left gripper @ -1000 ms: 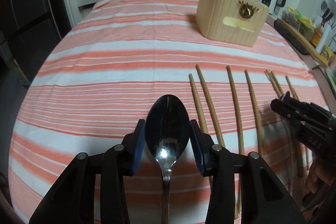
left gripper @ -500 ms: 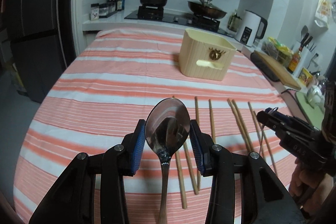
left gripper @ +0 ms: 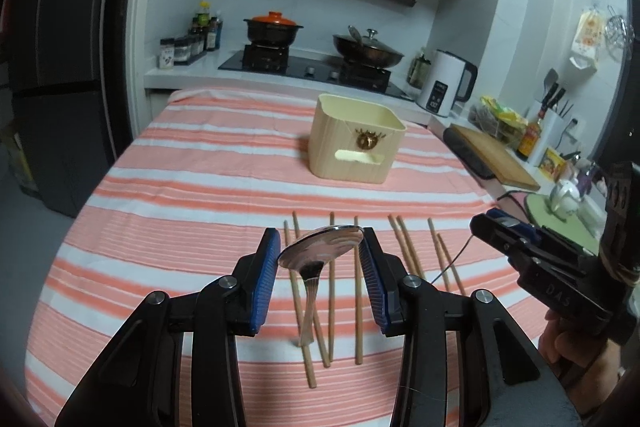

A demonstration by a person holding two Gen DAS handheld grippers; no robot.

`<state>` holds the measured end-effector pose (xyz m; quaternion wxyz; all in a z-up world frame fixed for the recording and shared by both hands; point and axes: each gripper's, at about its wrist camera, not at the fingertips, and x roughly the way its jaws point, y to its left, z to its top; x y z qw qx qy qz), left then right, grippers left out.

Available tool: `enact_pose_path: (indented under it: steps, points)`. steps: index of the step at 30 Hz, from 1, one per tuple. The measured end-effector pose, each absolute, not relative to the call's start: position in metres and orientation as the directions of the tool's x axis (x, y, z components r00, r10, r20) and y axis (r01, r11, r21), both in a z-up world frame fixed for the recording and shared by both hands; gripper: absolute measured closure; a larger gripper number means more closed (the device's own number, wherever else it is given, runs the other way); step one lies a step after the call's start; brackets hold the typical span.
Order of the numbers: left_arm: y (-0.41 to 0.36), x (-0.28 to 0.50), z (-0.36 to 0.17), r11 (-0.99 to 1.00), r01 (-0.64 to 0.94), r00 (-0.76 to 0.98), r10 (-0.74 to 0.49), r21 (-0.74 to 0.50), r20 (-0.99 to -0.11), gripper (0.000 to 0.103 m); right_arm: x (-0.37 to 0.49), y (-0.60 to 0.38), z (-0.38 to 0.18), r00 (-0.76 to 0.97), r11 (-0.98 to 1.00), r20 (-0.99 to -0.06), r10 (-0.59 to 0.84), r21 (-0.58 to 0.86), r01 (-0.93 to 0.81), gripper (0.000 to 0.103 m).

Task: Organize utensils
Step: 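Lift the spoon in the left tool toward the cream box while the right tool carries its spoon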

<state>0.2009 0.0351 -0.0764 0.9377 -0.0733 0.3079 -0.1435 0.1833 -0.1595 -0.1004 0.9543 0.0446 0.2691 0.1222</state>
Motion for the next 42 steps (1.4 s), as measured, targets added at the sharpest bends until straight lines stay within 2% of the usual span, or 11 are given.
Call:
enact_pose_path:
  steps: [19,29,42]
  points:
    - [0.01,0.248,-0.032,0.913,0.302,0.719,-0.407,-0.274,-0.564,0.063,0.21,-0.172,-0.058,0.831,0.96,-0.479,0.281,0.154,-0.236,0.067]
    - [-0.007,0.311,-0.014,0.895,0.318,0.678,-0.445,-0.312,-0.585,0.063,0.261,-0.184,-0.039,0.826,0.962,-0.494,0.273,0.149,-0.229,0.067]
    - [-0.038,0.417,0.051,0.893,0.337,0.718,-0.448,-0.298,-0.533,0.063,0.361,-0.203,0.009,0.846,0.971,-0.476,0.24,0.124,-0.206,0.067]
